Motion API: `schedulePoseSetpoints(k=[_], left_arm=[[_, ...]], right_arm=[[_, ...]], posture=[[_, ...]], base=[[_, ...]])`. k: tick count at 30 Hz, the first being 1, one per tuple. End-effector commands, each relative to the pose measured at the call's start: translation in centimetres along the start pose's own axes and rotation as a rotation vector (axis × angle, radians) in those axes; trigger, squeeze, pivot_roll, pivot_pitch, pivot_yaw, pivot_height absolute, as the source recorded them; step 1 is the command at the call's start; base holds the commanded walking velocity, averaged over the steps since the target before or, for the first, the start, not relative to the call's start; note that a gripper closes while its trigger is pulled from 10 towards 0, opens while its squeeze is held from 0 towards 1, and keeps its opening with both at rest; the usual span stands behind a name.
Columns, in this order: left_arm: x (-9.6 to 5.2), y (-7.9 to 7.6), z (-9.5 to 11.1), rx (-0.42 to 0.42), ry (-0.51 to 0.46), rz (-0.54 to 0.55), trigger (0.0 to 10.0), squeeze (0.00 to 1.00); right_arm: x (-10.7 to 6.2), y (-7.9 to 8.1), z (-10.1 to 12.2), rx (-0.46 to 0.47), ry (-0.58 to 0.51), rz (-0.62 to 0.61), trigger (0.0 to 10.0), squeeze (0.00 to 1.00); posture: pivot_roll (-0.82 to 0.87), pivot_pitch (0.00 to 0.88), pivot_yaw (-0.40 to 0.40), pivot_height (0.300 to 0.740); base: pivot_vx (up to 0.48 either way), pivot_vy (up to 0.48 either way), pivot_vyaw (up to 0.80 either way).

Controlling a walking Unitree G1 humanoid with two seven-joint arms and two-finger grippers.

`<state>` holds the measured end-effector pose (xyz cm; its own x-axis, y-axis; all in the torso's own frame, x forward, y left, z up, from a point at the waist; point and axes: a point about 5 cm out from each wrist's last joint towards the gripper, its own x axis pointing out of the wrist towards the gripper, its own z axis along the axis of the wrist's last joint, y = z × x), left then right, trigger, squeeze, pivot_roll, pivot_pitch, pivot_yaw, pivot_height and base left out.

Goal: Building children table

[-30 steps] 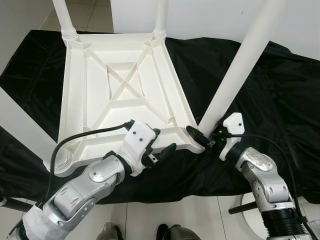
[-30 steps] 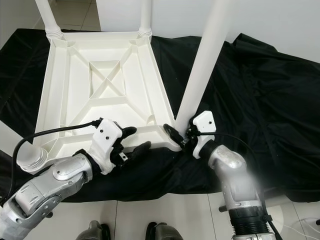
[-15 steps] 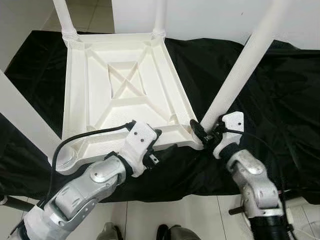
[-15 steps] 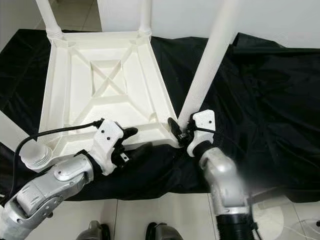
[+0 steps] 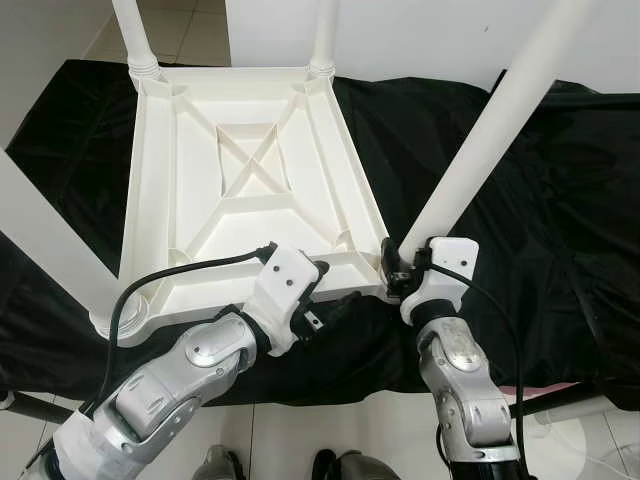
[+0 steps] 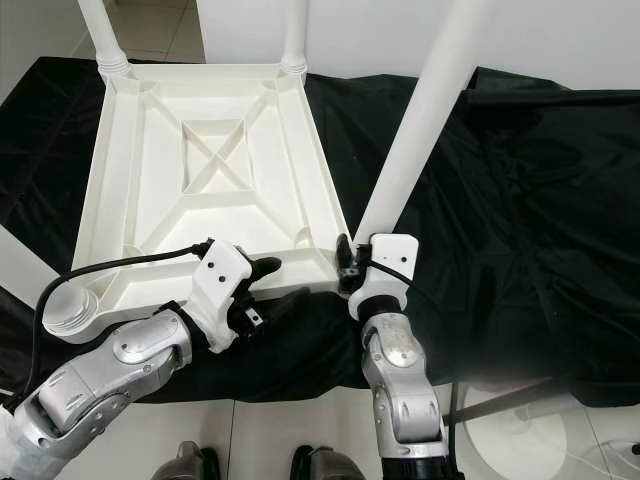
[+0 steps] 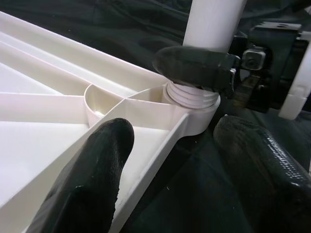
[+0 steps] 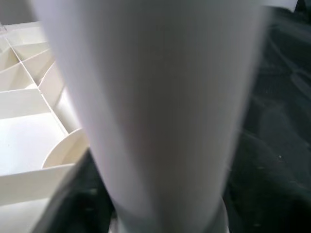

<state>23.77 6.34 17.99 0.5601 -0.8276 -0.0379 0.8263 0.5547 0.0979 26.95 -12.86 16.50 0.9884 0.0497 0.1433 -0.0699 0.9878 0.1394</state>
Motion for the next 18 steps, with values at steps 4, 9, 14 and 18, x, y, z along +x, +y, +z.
schedulePoseSetpoints(k=[4, 9, 14, 18], left_arm=[[0.0, -1.4, 0.0, -0.002, -0.001, -0.277, 10.0, 0.00], [0.0, -1.2, -0.1, 0.004, 0.006, -0.275, 10.0, 0.00], [0.0, -1.3, 0.0, 0.003, 0.003, -0.273, 10.0, 0.00], [0.0, -1.2, 0.0, 0.004, 0.002, -0.274, 10.0, 0.00]], right_arm=[[-0.5, -1.0, 0.9, -0.017, -0.053, 0.125, 10.0, 1.00], [-0.2, -2.3, 1.2, -0.059, -0.042, 0.298, 10.0, 0.00], [0.8, -3.2, 1.5, -0.108, 0.000, 0.514, 10.0, 0.00], [1.6, -3.1, 1.3, -0.133, 0.027, 0.593, 10.0, 0.00]], posture=[[-0.06, 0.146, -0.059, 0.740], [-0.06, 0.151, -0.052, 0.740], [-0.06, 0.146, -0.044, 0.740], [-0.05, 0.141, -0.039, 0.740]], base=[[0.000, 0.000, 0.00], [0.000, 0.000, 0.00], [0.000, 0.000, 0.00], [0.000, 0.000, 0.00]])
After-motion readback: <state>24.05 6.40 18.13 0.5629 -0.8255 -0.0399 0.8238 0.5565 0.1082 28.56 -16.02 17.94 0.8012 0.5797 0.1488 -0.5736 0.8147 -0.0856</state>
